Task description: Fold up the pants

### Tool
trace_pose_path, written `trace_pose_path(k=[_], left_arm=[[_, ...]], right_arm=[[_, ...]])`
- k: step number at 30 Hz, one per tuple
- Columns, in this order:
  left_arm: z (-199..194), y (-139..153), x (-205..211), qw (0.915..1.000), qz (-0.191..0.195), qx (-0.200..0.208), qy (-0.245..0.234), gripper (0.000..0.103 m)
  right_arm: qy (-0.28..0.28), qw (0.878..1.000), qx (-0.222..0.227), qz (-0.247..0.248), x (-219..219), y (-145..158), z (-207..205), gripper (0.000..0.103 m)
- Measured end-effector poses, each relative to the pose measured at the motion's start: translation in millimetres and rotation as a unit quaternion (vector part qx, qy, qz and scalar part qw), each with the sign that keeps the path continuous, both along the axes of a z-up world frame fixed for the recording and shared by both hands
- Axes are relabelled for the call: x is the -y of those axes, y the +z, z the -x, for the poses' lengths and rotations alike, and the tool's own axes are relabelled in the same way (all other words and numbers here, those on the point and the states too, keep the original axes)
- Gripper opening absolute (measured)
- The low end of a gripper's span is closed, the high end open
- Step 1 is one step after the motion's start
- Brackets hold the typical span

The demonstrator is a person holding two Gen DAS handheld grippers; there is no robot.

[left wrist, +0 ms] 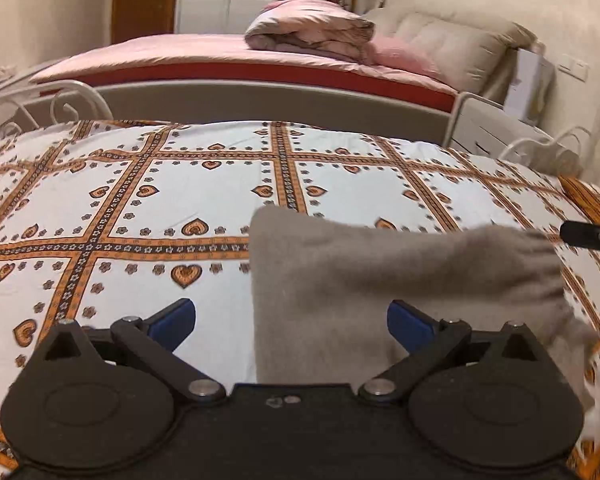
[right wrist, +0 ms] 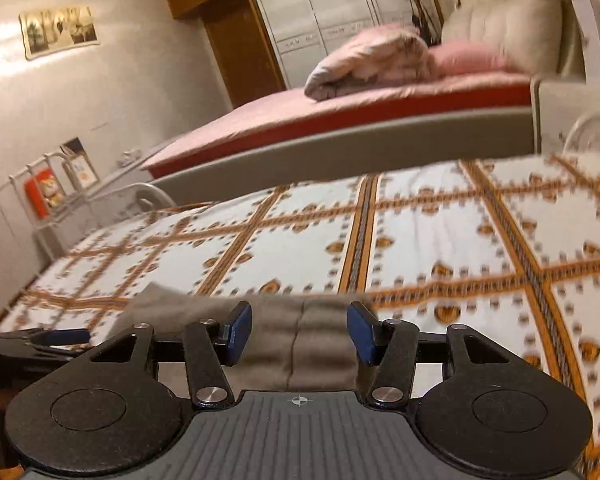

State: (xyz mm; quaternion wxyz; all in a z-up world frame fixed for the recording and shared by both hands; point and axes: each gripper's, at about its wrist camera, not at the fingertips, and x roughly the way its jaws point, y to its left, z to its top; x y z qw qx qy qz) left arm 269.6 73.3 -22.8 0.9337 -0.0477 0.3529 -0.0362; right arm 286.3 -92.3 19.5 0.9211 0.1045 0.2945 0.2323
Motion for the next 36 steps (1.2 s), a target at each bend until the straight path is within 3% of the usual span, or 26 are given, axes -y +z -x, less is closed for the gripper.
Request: trace_pose_path(k=[4,6,7,9,12,16,19,21,27,32,36], left_arm=[[-21,-9,3,0.9997,-0.019,-0.018,-0.002,0.098],[-34,-23,2,0.9987,-0.017,-0.048,-0.008,0.098],[-39,-30,0,0.998,-0.008,-0.061,-0.009,0.098],[-41,-34,-7,0.9979,0.011,-0.063,-0.009,0.098],[-36,-24,-12,0.9983,0.009,-0.058,-0.005,0.096],[-18,-9,-16,0.9991,-0.007,-0.042,-0.009,0.096],[1,-4,-23,0.999,-0.007,-0.042,-0.012,0.096],[11,-2,-27,0.9989,-0.007,-0.044,-0.016,0.096],[34,1,-28,0.9979,-0.022,-0.054,-0.027,0.096],[44,0,-29,0.997,0.03,-0.065,-0.03,0.096],[49,1,-18,0.9973,0.012,-0.059,-0.043,0.095]], right_arm=[[0.017,0.999,-0.004,0.051,-22,-15,-22,0.053],[0.019,0.991,-0.053,0.118,-36,-37,-40,0.054],[0.016,0.989,-0.081,0.125,-35,-51,-48,0.057],[0.001,0.99,-0.106,0.095,-24,-61,-59,0.076],[-0.002,0.994,-0.108,0.022,-1,-54,-60,0.076],[-0.003,0.996,-0.084,-0.033,25,-30,-46,0.076],[0.015,0.993,-0.097,-0.069,42,-22,-34,0.08],[0.023,0.99,-0.113,-0.077,47,-20,-27,0.095],[0.029,0.985,-0.152,-0.074,67,-31,-1,0.095],[0.036,0.976,-0.187,-0.104,79,-40,17,0.095],[0.018,0.982,-0.147,-0.114,82,-28,28,0.095]])
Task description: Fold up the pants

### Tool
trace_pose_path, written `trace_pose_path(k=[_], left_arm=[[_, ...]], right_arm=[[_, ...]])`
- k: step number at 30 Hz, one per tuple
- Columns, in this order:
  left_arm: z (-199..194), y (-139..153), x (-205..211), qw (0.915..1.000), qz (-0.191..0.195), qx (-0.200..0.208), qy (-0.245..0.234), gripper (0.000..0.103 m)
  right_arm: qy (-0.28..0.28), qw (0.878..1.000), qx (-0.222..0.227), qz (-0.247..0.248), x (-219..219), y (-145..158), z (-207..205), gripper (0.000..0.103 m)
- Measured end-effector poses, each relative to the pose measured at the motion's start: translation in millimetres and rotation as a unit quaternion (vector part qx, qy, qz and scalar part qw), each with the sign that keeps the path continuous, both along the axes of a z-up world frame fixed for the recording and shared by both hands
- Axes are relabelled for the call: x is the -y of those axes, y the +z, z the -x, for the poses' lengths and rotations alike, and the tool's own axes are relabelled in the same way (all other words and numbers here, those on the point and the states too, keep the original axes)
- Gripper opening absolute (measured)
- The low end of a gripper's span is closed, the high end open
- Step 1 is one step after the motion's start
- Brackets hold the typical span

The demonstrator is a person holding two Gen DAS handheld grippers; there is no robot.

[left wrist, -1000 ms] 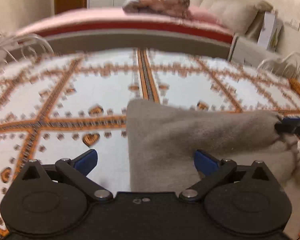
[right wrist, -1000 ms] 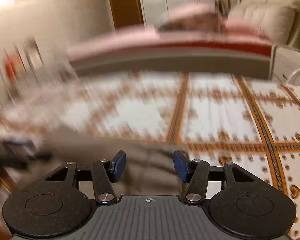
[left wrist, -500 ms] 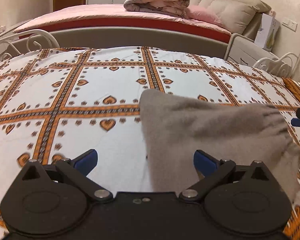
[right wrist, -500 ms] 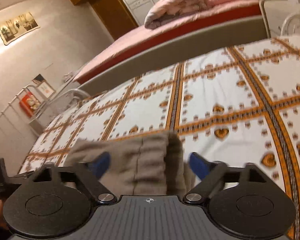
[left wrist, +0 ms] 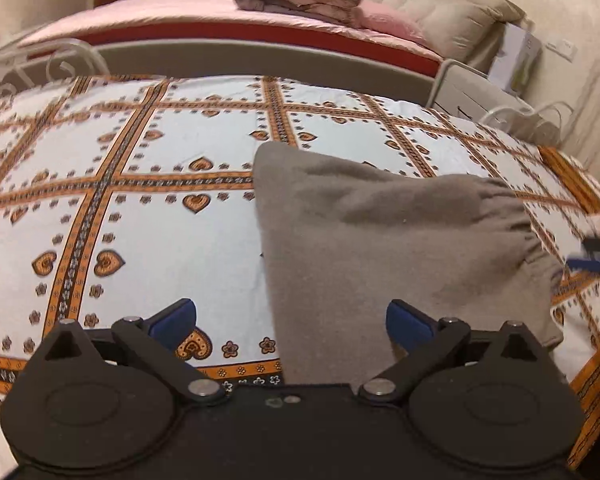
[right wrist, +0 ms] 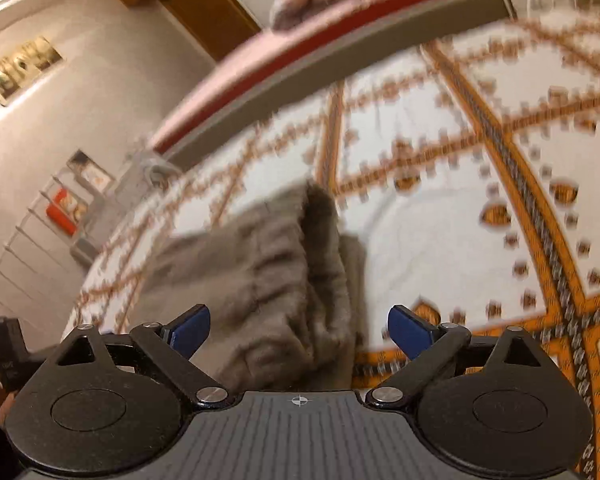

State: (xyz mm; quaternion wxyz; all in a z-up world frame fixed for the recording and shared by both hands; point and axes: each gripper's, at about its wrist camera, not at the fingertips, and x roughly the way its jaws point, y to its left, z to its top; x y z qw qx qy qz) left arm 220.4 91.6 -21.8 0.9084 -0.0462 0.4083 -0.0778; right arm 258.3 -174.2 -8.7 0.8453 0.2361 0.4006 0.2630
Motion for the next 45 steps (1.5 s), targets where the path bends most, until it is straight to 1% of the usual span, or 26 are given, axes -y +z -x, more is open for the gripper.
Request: trace_pose_path(k=[2,4,6,7,10,11,14,16,19,20,21,22,23,24,26,27,28,29,30,31,32,33,34,36,39,45], left_arm=[[1,-4,5,0.9998,-0.016,-0.008,-0.007,0.096],[2,-7,5,0.9998,-0.016,-0.013,-0.003,0.097],[1,-9,2,0.9998,-0.005,-0.021,0.003,0.097],[1,-10,0,0.9997,0.004,-0.024,0.006,0.097],[-1,-12,-14,0.9967,0.068,-0.038,0.025,0.093],[-2,-13,-17,0.9955,0.079,-0.044,0.028,0.092],[-3,-13,-17,0.9957,0.078,-0.044,0.022,0.092],[-4,-14,-18,0.9956,0.079,-0.046,0.021,0.092],[-5,-15,-19,0.9951,0.083,-0.049,0.022,0.092],[-5,-15,-19,0.9952,0.082,-0.049,0.021,0.092],[-5,-15,-20,0.9954,0.079,-0.048,0.022,0.092],[-5,-14,-20,0.9956,0.077,-0.048,0.023,0.093],[-5,-14,-22,0.9955,0.077,-0.048,0.026,0.093],[-4,-13,-23,0.9953,0.08,-0.048,0.028,0.093],[-3,-11,-25,0.9953,0.081,-0.045,0.028,0.093],[-3,-11,-25,0.9954,0.081,-0.044,0.026,0.093],[-3,-11,-25,0.9956,0.08,-0.044,0.023,0.093],[-4,-12,-24,0.9957,0.077,-0.046,0.022,0.093],[-4,-13,-24,0.9959,0.074,-0.048,0.021,0.094],[-5,-13,-23,0.9958,0.074,-0.049,0.022,0.093],[-4,-13,-24,0.9958,0.073,-0.049,0.027,0.093],[-4,-12,-25,0.9957,0.074,-0.047,0.028,0.093],[-3,-11,-25,0.9959,0.075,-0.044,0.026,0.093],[-2,-9,-23,0.9971,0.065,-0.035,0.02,0.093],[-1,-8,-19,0.9979,0.056,-0.03,0.01,0.093],[-9,-10,-13,0.998,0.057,-0.026,0.006,0.093]], right_arm=[[0.01,1.0,0.013,-0.011,-3,5,3,0.095],[0.009,0.999,0.014,0.031,-13,4,5,0.095],[0.021,0.998,-0.001,0.055,-24,-5,3,0.095],[0.025,0.998,-0.018,0.05,-26,-11,1,0.095],[0.025,0.998,-0.058,-0.019,-22,-25,-2,0.095],[0.023,0.997,-0.069,-0.034,-20,-27,-3,0.094],[0.016,0.99,-0.117,-0.077,-13,-39,-9,0.079],[0.016,0.981,-0.153,-0.12,-12,-48,-14,0.079],[0.008,0.974,-0.165,-0.154,-13,-56,-18,0.079],[0.004,0.974,-0.167,-0.151,-15,-59,-21,0.076],[0.005,0.976,-0.17,-0.139,-19,-61,-22,0.061],[0.007,0.979,-0.167,-0.119,-23,-59,-23,0.05],[0.012,0.979,-0.163,-0.119,-25,-57,-22,0.045],[0.018,0.976,-0.155,-0.15,-22,-54,-20,0.043],[0.028,0.968,-0.136,-0.211,-11,-45,-11,0.043],[0.034,0.97,-0.123,-0.208,-8,-40,-8,0.043],[0.031,0.977,-0.119,-0.175,-7,-39,-6,0.043],[0.019,0.98,-0.14,-0.141,-6,-48,-8,0.043],[0.006,0.979,-0.174,-0.107,-6,-64,-11,0.042],[0.003,0.977,-0.182,-0.11,-3,-73,-13,0.042],[0.002,0.976,-0.177,-0.125,-2,-71,-14,0.044],[0.01,0.978,-0.163,-0.129,-1,-62,-14,0.051],[0.018,0.981,-0.146,-0.129,0,-54,-13,0.055],[0.01,0.987,-0.111,-0.112,6,-39,-8,0.078],[-0.014,0.993,-0.082,-0.08,15,-28,-7,0.079],[-0.01,0.997,-0.076,-0.031,13,-32,-4,0.079]])
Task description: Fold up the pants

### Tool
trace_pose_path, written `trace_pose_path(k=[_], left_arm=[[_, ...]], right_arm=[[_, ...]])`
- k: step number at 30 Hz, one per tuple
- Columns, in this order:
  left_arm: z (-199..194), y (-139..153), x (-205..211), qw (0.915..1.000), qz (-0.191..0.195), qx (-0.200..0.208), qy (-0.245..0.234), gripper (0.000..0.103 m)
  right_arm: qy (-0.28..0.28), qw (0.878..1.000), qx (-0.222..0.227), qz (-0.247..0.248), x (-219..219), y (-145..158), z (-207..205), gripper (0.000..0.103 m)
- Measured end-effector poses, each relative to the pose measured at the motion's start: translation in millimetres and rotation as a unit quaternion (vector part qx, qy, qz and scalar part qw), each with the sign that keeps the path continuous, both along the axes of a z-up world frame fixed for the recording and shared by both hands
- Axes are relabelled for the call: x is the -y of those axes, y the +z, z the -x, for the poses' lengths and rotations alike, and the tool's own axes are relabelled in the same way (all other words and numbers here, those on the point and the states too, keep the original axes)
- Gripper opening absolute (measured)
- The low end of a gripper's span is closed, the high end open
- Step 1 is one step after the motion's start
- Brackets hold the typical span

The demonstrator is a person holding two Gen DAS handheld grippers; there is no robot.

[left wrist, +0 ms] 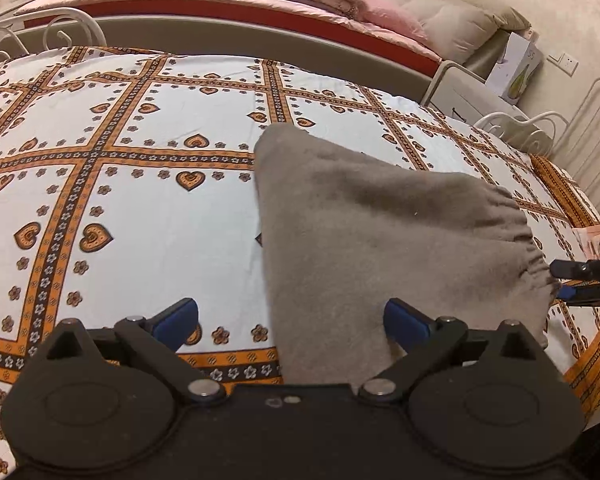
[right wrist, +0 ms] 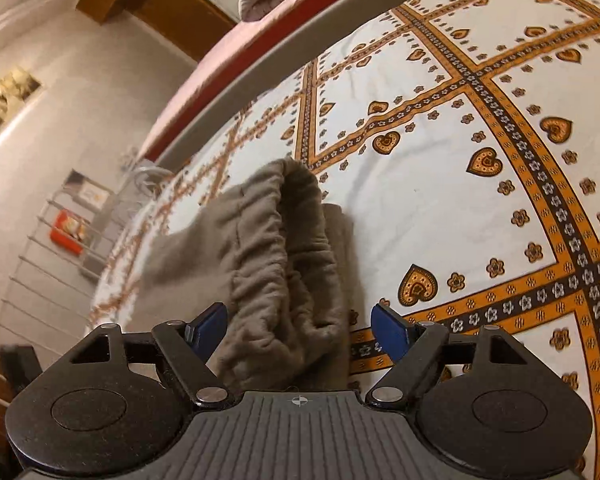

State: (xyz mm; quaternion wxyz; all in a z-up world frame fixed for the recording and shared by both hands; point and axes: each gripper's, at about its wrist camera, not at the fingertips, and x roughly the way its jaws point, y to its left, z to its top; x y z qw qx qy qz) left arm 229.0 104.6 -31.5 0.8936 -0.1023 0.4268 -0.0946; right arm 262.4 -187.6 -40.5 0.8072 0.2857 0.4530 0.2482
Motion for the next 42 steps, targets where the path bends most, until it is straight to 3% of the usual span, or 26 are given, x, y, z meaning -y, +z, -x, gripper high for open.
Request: trace_pose_path(k=[9,15,27,32,37,38,40,42], left_arm=[[-15,-9,1,0.9998,0.019,-0.004,-0.003,0.095],[-32,-26,-6,0.9953,0.092,-0.019,-0.022,0.081],[-53,-42,-7,0.985,0.157,-0.024,-0.067,0.077],[-58,-51,-12,0.9789,0.193,-0.018,-0.066,0.07],[-64,-52,5,0.9799,0.188,-0.008,-0.066,0.068],[-65,-51,3,0.9787,0.195,-0.007,-0.064,0.066],[-66,-50,-4,0.9784,0.2,-0.004,-0.054,0.038],[-67,-51,-11,0.9741,0.222,-0.002,-0.043,0.034]], right_arm=[[0.023,1.0,-0.012,0.012,-11,-15,-18,0.082],[0.045,0.999,-0.009,0.006,-16,-21,-28,0.082],[0.093,0.993,-0.041,-0.058,-20,-37,-42,0.082],[0.093,0.989,-0.058,-0.099,-18,-47,-55,0.082],[0.13,0.986,-0.043,-0.1,-44,-46,-70,0.083],[0.134,0.985,-0.039,-0.096,-50,-43,-72,0.081],[0.136,0.986,-0.043,-0.092,-54,-41,-76,0.057],[0.138,0.985,-0.035,-0.096,-55,-37,-79,0.051]])
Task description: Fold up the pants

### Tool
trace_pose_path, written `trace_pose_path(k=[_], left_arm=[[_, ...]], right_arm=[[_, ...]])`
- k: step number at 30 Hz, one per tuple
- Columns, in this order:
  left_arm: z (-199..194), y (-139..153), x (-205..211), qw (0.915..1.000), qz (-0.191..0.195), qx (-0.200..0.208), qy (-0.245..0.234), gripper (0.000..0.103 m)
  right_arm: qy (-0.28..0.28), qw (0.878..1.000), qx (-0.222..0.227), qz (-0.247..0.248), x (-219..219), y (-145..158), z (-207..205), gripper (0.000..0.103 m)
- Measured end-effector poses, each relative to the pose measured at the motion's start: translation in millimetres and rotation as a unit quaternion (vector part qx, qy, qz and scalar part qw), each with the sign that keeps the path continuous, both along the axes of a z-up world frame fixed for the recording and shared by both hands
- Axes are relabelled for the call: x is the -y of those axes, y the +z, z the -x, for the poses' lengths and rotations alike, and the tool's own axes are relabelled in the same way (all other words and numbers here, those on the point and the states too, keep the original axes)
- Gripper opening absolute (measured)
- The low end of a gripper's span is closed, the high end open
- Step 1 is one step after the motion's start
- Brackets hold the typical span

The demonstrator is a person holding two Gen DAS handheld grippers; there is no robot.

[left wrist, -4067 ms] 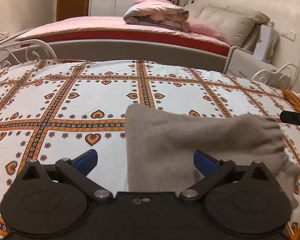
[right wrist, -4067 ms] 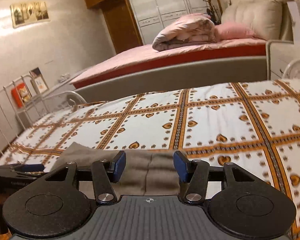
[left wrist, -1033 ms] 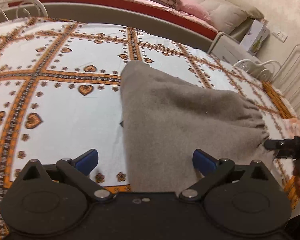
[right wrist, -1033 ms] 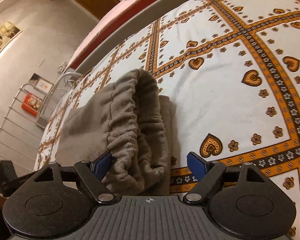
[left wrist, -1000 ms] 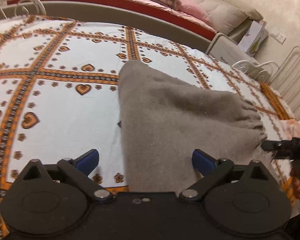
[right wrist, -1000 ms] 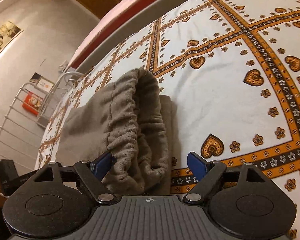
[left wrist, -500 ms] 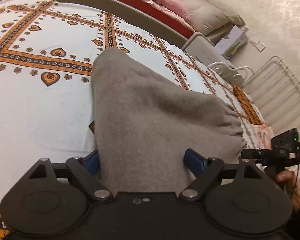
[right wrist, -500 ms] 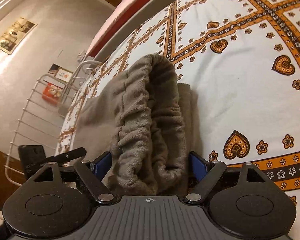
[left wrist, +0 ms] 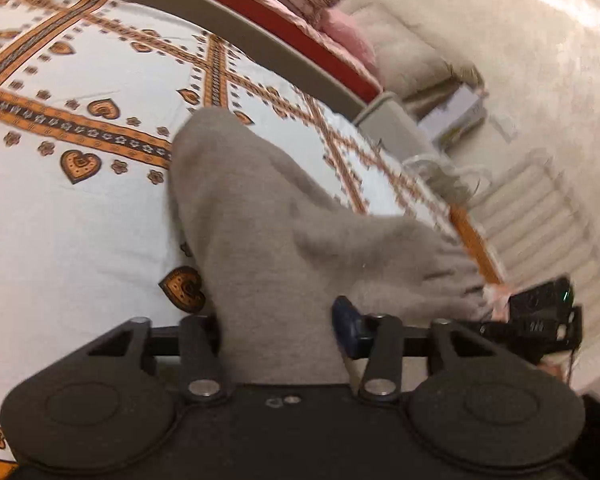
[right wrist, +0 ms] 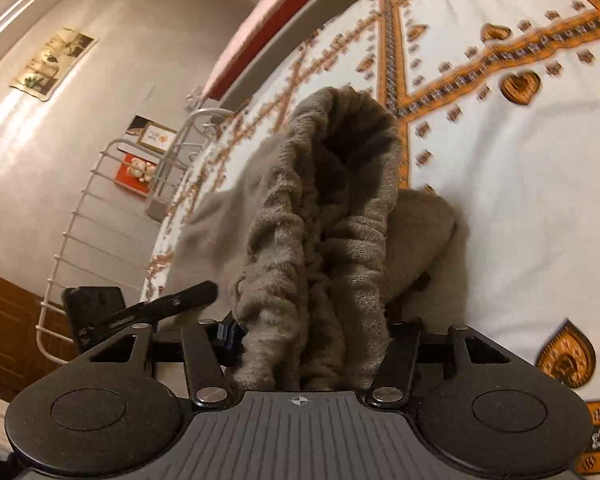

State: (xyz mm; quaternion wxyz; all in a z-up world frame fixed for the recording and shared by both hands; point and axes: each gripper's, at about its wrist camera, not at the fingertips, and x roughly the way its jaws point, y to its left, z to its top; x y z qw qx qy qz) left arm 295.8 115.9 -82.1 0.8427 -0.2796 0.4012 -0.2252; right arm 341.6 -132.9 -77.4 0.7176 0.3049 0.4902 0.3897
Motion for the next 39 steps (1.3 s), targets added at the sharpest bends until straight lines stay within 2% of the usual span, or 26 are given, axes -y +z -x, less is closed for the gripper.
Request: trace_pose_path(k=[2,4,6,9,10,11,12,13,14,15,17,18,20,22,23,24,25,27,28,31,34,35,38,39], left_arm=[[-3,4,1,1.0,-0.002,0.008,0.0,0.034],[-11,13,0,0.9995,0.008,0.03,0.003,0.024],[-26,25,-5,0.9975,0.032,0.06,0.017,0.02],[-59,35,-6,0.9931,0.039,0.101,0.044,0.023],[-72,34,-2,0.9925,0.029,0.106,0.052,0.04],[-82,31,5,0.9926,-0.009,0.103,0.064,0.055],[-89,27,14,0.9891,-0.074,0.095,0.084,0.092],[-93,20,26,0.9787,-0.152,0.086,0.109,0.093],[-94,12,34,0.9735,-0.187,0.085,0.101,0.09],[-94,7,38,0.972,-0.201,0.083,0.089,0.089],[-90,10,42,0.9684,-0.213,0.091,0.093,0.09],[-87,16,43,0.9661,-0.219,0.096,0.099,0.09],[-78,27,45,0.9585,-0.236,0.111,0.117,0.092],[-74,28,52,0.9494,-0.266,0.112,0.124,0.094],[-77,22,57,0.9443,-0.292,0.097,0.116,0.094],[-83,17,60,0.9432,-0.303,0.082,0.108,0.095],[-84,12,57,0.9456,-0.295,0.078,0.113,0.097],[-84,14,50,0.9518,-0.268,0.073,0.129,0.097],[-83,20,48,0.9519,-0.266,0.072,0.133,0.096],[-69,41,52,0.9435,-0.291,0.089,0.132,0.097],[-41,60,55,0.9356,-0.31,0.112,0.125,0.097],[-30,65,55,0.9347,-0.312,0.114,0.125,0.097],[1,78,53,0.9392,-0.299,0.114,0.124,0.097],[10,81,52,0.9401,-0.296,0.116,0.124,0.097]], right_arm=[[0.006,1.0,0.017,-0.006,-2,11,-2,0.051],[0.007,0.999,0.037,-0.024,-1,24,-7,0.05],[0.002,0.997,0.063,-0.035,-1,38,-17,0.05],[-0.019,0.994,0.1,-0.045,5,54,-47,0.05],[-0.024,0.992,0.118,-0.026,5,58,-56,0.05],[-0.036,0.99,0.136,0.015,3,59,-67,0.056],[-0.055,0.985,0.145,0.07,0,55,-77,0.084],[-0.083,0.976,0.142,0.142,-3,44,-86,0.1],[-0.1,0.965,0.13,0.207,-6,30,-92,0.103],[-0.099,0.959,0.117,0.239,-7,18,-95,0.103],[-0.096,0.966,0.135,0.198,2,14,-88,0.103],[-0.095,0.965,0.139,0.201,3,19,-86,0.103],[-0.111,0.958,0.181,0.194,8,36,-80,0.103],[-0.116,0.957,0.194,0.182,6,41,-76,0.103],[-0.117,0.954,0.193,0.199,3,38,-75,0.103],[-0.111,0.949,0.172,0.241,-4,28,-78,0.103],[-0.092,0.947,0.143,0.271,-11,13,-81,0.103],[-0.098,0.947,0.153,0.266,-15,11,-77,0.103],[-0.098,0.947,0.153,0.266,-15,17,-76,0.103],[-0.114,0.944,0.18,0.253,-7,41,-64,0.103],[-0.113,0.946,0.192,0.236,8,57,-41,0.103],[-0.116,0.945,0.197,0.234,13,62,-31,0.103],[-0.127,0.942,0.204,0.237,24,76,1,0.103],[-0.131,0.937,0.206,0.249,25,81,16,0.103]])
